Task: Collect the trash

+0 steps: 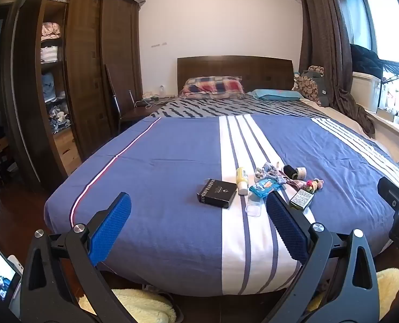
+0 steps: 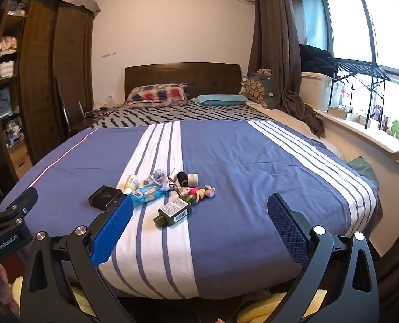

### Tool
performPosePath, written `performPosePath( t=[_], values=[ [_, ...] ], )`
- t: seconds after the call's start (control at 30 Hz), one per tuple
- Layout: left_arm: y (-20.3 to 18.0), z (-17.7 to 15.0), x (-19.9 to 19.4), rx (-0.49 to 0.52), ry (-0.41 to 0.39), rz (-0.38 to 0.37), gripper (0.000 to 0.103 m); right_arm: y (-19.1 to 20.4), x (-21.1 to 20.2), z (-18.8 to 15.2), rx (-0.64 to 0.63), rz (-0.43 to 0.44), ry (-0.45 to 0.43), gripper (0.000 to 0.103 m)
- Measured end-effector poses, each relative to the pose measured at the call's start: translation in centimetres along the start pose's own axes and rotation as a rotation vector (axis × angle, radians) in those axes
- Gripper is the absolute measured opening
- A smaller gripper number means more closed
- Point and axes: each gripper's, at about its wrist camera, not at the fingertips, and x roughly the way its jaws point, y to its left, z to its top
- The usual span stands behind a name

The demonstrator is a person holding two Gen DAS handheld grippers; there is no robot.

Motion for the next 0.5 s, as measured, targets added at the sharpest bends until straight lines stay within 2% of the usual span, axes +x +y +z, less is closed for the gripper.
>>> performPosePath(
  t=[0.5],
  values=[
    [0.3,-0.08,0.48,-0.002,0.0,-0.002,0.095,0.31,0.09,0.09,-0.007,0.012,0.016,0.1]
  ],
)
